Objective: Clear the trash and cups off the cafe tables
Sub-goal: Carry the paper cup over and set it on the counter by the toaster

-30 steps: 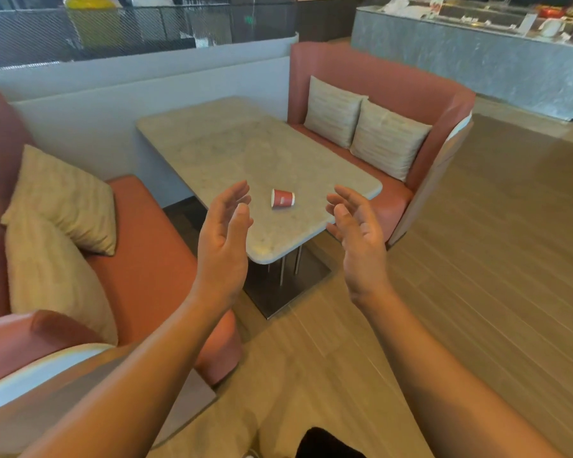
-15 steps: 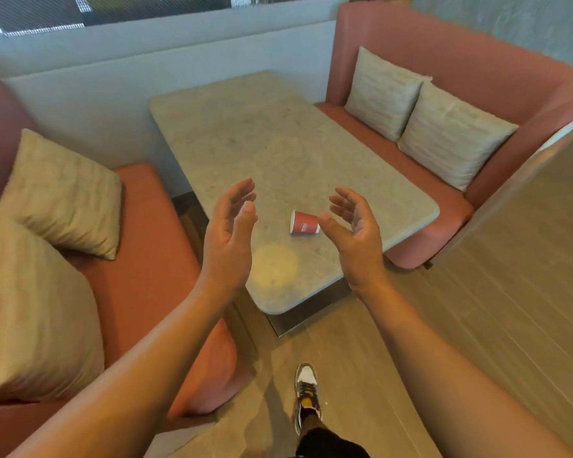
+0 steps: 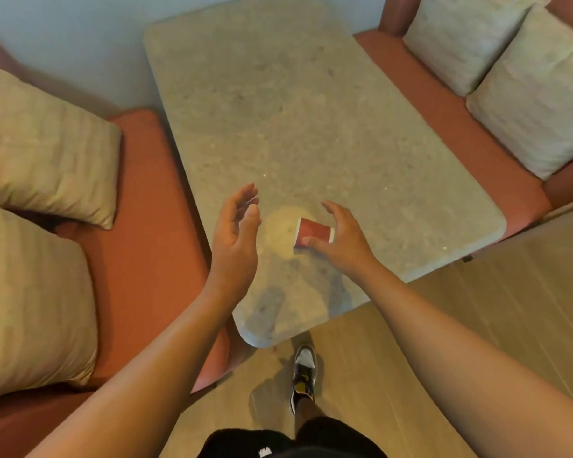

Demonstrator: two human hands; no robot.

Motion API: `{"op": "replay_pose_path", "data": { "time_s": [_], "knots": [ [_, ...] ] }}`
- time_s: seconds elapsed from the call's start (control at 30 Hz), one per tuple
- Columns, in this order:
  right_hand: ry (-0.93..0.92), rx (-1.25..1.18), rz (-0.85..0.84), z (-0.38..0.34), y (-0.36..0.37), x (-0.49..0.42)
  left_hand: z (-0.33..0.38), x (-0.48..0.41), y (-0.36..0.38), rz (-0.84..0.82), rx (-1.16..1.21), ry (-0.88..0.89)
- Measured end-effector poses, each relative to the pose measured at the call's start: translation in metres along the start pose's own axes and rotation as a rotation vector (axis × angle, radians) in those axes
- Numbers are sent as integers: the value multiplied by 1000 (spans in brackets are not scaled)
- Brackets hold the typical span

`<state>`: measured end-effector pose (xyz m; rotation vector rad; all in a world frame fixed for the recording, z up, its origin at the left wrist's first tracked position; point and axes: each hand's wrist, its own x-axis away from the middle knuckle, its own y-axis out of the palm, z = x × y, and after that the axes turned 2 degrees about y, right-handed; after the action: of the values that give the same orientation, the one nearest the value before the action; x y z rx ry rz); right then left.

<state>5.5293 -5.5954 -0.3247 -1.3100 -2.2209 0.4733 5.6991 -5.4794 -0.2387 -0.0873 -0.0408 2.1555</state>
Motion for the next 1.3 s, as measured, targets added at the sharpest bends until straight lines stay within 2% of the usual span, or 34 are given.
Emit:
{"op": "replay_pose_path", "data": {
  "time_s": [0.17, 0.3, 0.6, 0.67, 0.77, 0.93, 1.3],
  "knots": [
    [-7, 365, -164, 25, 20, -43, -30, -15, 9, 10, -78, -82],
    [-22, 615, -227, 40, 33, -61, -43, -18, 11, 11, -100, -113],
    [-52, 715, -121, 56, 61, -51, -47, -21, 3, -20, -142, -151],
    [-40, 637, -88, 54, 63, -45, -44, -20, 1, -34, -147, -138],
    [13, 358, -24, 42, 59, -32, -38, -17, -4, -56, -141, -111],
    [78, -17, 201, 15, 38, 14, -19, -3, -7, -160, -107, -48],
    [134, -532, 745, -33, 23, 231, 28, 111, -2, -566, 50, 134]
  ]
}}
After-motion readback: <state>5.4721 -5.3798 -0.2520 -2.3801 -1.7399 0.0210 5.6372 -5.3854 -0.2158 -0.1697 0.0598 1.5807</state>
